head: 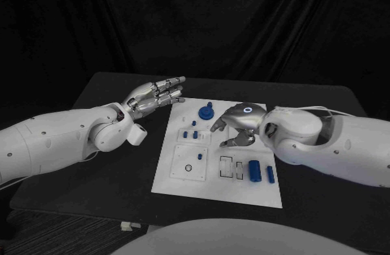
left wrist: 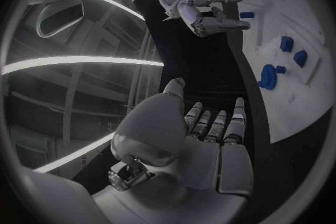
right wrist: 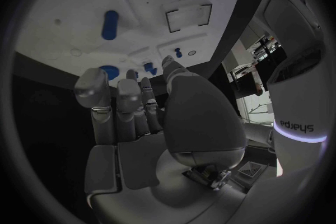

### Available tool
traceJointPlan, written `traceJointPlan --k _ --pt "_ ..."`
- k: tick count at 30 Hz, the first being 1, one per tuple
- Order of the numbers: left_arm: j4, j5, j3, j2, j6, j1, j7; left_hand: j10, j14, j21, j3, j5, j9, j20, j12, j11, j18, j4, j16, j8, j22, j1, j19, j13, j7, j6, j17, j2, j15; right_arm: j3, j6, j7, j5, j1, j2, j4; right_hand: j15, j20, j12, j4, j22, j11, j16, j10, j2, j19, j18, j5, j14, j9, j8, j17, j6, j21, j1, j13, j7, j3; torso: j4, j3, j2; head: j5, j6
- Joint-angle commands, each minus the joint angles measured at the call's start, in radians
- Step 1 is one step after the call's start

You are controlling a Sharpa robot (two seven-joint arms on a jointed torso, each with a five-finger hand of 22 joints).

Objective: Assemble the parts on the task board

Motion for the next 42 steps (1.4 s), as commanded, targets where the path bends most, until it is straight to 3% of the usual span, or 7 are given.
traceJointPlan --k 1,13,19,22,33,37,42 --pt "0.001 0.007 0.001 0.002 0.005 -0.001 0.013 0.001 0.004 0.002 0.002 0.003 0.001 0.000 -0.001 -0.004 -0.011 -0.005 0.004 0.005 0.000 0.000 0.007 0.000 0.007 0.000 0.001 0.010 0.006 -0.001 -0.042 0.000 0.167 0.019 -0.044 0.005 0.008 0.008 0.005 0.012 0.129 0.007 0.007 -0.004 0.010 -0.001 0.006 -0.003 -0.002 0.002 0.006 0.001 0.017 0.004 -0.017 0.001 0.015 -0.041 -0.0023 0.0010 -0.001 -0.007 0.000" --pt "0.002 0.007 0.001 0.001 0.006 -0.004 0.018 0.001 0.004 0.002 0.002 0.003 0.001 0.000 -0.002 -0.004 -0.011 -0.005 0.004 0.005 -0.001 0.000 0.007 0.000 0.007 -0.001 0.001 0.010 0.006 -0.002 -0.021 0.016 0.177 0.019 -0.122 -0.032 0.010 0.013 -0.008 0.016 0.141 0.014 0.047 -0.055 0.037 0.022 -0.001 0.003 0.021 -0.001 0.001 0.043 0.003 0.055 0.019 -0.004 -0.006 -0.121 -0.0023 -0.0009 0.000 -0.014 0.000" --pt "0.003 0.007 0.001 0.001 0.003 -0.006 0.020 -0.003 -0.002 0.002 0.005 0.004 0.002 -0.001 -0.010 -0.016 -0.013 -0.006 0.002 0.007 -0.006 -0.002 0.007 -0.002 0.018 0.007 0.000 0.012 0.001 -0.002 0.001 0.030 0.161 0.000 -0.121 -0.047 0.008 0.011 -0.001 0.021 0.141 0.012 0.046 -0.048 0.013 0.023 -0.001 -0.003 0.021 0.002 0.006 0.039 0.026 0.057 0.006 -0.002 -0.030 -0.146 0.0005 0.0018 0.002 -0.018 0.000" --pt "0.003 0.007 0.001 0.001 0.002 -0.007 0.021 -0.004 -0.003 0.001 0.006 0.004 0.002 -0.001 -0.011 -0.017 -0.013 -0.006 0.002 0.007 -0.007 -0.002 0.006 -0.002 0.018 0.009 0.000 0.013 0.000 -0.002 0.012 0.037 0.158 -0.010 -0.119 -0.053 0.009 0.011 0.004 0.020 0.140 0.012 0.044 -0.039 0.016 0.022 -0.001 -0.003 0.020 0.002 0.006 0.036 0.027 0.053 0.008 -0.001 -0.032 -0.146 -0.0044 0.0024 0.002 -0.013 0.000" --pt "0.004 0.007 0.001 0.002 0.006 -0.008 0.022 -0.005 -0.004 0.001 0.008 0.006 0.002 -0.001 -0.011 -0.017 -0.013 -0.007 0.001 0.007 -0.009 -0.002 0.006 -0.002 0.018 0.010 0.000 0.014 -0.001 -0.002 0.045 0.050 0.155 -0.036 -0.103 -0.064 0.013 0.015 0.019 0.012 0.139 0.009 0.042 -0.006 0.042 0.019 0.000 0.001 0.017 0.000 0.003 0.031 0.025 0.050 0.047 -0.001 -0.019 -0.132 -0.0013 0.0013 0.001 -0.015 0.000" --pt "0.003 0.007 0.001 0.003 0.009 -0.009 0.022 -0.005 -0.004 0.001 0.008 0.005 0.002 -0.001 -0.011 -0.015 -0.014 -0.003 0.001 0.007 -0.011 -0.007 0.006 -0.002 0.019 0.011 0.000 0.017 -0.002 -0.002 0.042 0.039 0.155 -0.047 -0.088 -0.074 0.018 0.019 0.031 -0.030 0.137 0.006 0.039 0.023 0.082 0.016 0.001 0.093 0.013 0.001 0.005 0.023 0.034 0.040 0.125 0.000 -0.002 -0.106 0.0011 -0.0003 0.000 -0.017 0.000" --pt "0.003 0.007 0.001 0.004 0.011 -0.010 0.022 -0.005 -0.004 0.001 0.008 0.005 0.002 -0.001 -0.010 -0.014 -0.014 -0.002 0.001 0.007 -0.011 -0.008 0.006 -0.002 0.018 0.010 0.000 0.018 -0.002 -0.002 0.014 0.036 0.155 -0.061 -0.072 -0.088 0.020 0.021 0.034 -0.047 0.135 0.004 0.037 0.036 0.097 0.014 0.003 0.113 0.011 0.004 0.012 0.018 0.055 0.034 0.149 -0.001 0.007 -0.098 -0.0009 0.0000 0.000 -0.012 0.000"
